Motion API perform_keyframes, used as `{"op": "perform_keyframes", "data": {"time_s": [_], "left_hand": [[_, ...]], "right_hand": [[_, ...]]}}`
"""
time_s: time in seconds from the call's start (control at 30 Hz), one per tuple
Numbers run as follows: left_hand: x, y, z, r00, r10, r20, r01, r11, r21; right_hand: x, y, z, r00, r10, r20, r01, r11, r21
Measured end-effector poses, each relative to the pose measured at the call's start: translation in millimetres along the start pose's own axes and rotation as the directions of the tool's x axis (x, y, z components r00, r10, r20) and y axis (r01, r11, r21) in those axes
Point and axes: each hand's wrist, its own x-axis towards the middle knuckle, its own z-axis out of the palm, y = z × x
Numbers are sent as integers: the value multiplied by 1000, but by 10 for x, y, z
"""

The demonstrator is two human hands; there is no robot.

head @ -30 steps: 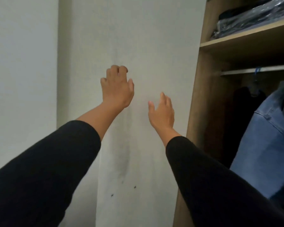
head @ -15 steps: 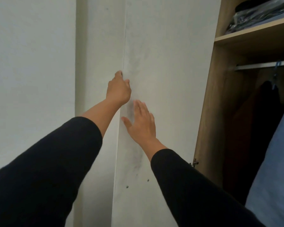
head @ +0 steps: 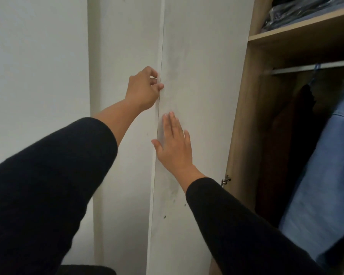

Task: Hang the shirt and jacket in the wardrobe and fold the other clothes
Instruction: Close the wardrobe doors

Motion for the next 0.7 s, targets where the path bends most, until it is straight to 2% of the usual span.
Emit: {"op": "perform_keyframes", "data": {"time_s": [0.2, 0.33, 0.47, 0.57, 0.7], "left_hand": [[-326, 408, -3, 996, 74, 54, -69, 993, -96], [-620, 834, 108, 987, 122, 100, -104, 980, -168], [-843, 1214, 304, 979, 179, 99, -158, 969, -190], [-936, 1408, 475, 964, 239, 112, -222, 964, -146], [-1099, 1632, 694, 922, 328, 204, -302, 942, -148]], "right_hand": [[-423, 230, -434, 996, -70, -50, 62, 988, -140], [-720, 436, -756, 995, -36, -89, 15, 973, -231], [-1026, 645, -1046, 984, -51, -168, -25, 905, -424], [-1192, 808, -1291, 988, -47, -149, -39, 848, -529], [-1360, 1038, -1573, 997, 1, -78, -47, 802, -595]]}}
